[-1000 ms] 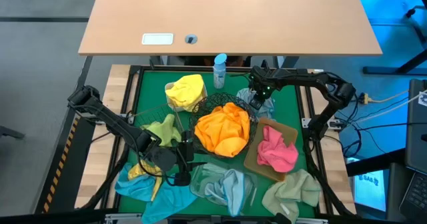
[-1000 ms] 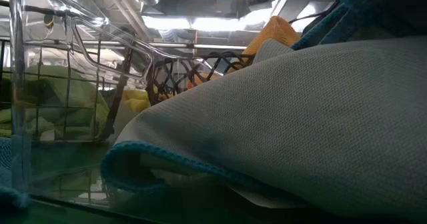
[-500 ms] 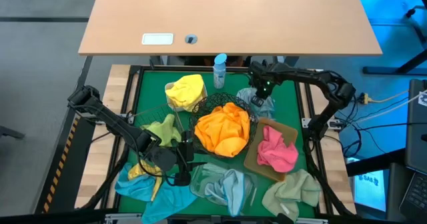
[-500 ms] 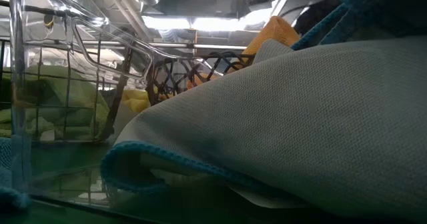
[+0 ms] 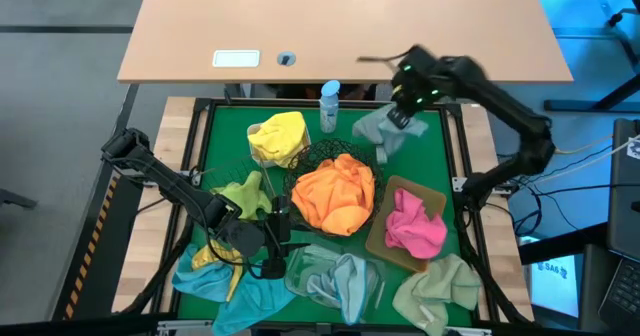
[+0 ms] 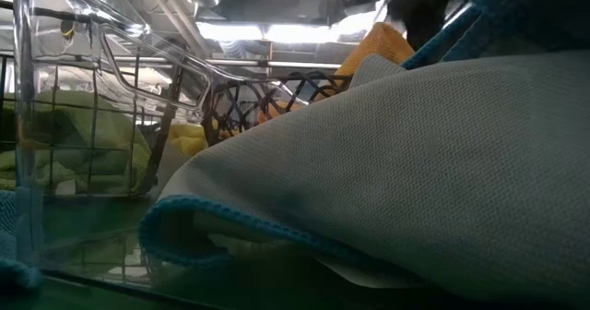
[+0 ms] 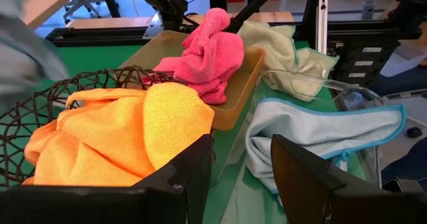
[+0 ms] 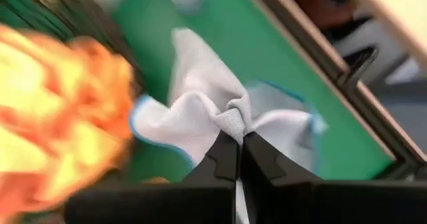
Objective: Sort microfiber towel by color & place in baskets
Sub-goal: Put the light blue towel into the transparent bin
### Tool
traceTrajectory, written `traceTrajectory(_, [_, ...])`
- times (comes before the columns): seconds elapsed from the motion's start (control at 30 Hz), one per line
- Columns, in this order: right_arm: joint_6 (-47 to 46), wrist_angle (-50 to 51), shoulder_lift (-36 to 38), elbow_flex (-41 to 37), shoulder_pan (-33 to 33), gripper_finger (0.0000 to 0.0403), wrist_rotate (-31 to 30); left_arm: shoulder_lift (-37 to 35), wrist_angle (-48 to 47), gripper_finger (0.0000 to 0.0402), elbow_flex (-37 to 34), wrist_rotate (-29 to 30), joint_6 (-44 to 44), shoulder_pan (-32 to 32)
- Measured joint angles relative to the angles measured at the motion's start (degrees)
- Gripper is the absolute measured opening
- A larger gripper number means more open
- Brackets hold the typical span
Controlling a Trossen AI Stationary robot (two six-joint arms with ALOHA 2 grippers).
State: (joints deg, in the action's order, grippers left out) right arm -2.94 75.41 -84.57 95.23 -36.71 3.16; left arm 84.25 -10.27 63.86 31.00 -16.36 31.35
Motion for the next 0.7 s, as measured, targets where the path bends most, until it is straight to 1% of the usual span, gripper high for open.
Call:
traceTrajectory(0.17, [-4.62,-0.92,6.23,7.32,1.92,0.0003,4.71,0.0,-0.02,0.0147,0.0,0.01,0.0,0.0])
traceTrajectory(0.3, [-7.62,-2.97,10.6,11.36,7.11,0.0002,6.85,0.0,-0.02,0.0147,0.0,0.01,0.0,0.02])
traceTrajectory(0.4, [-10.41,-5.4,13.45,12.92,12.4,0.0002,6.99,0.0,-0.02,0.0147,0.0,0.01,0.0,0.0])
traceTrajectory(0.57, [-14.9,-11.05,16.24,12.95,23.79,0.0001,6.97,0.0,-0.02,0.0147,0.0,0.01,0.0,0.0])
traceTrajectory(0.7, [-17.17,-14.21,15.68,12.95,34.27,0.0001,3.96,0.0,-0.02,0.0147,0.0,0.01,0.02,0.0])
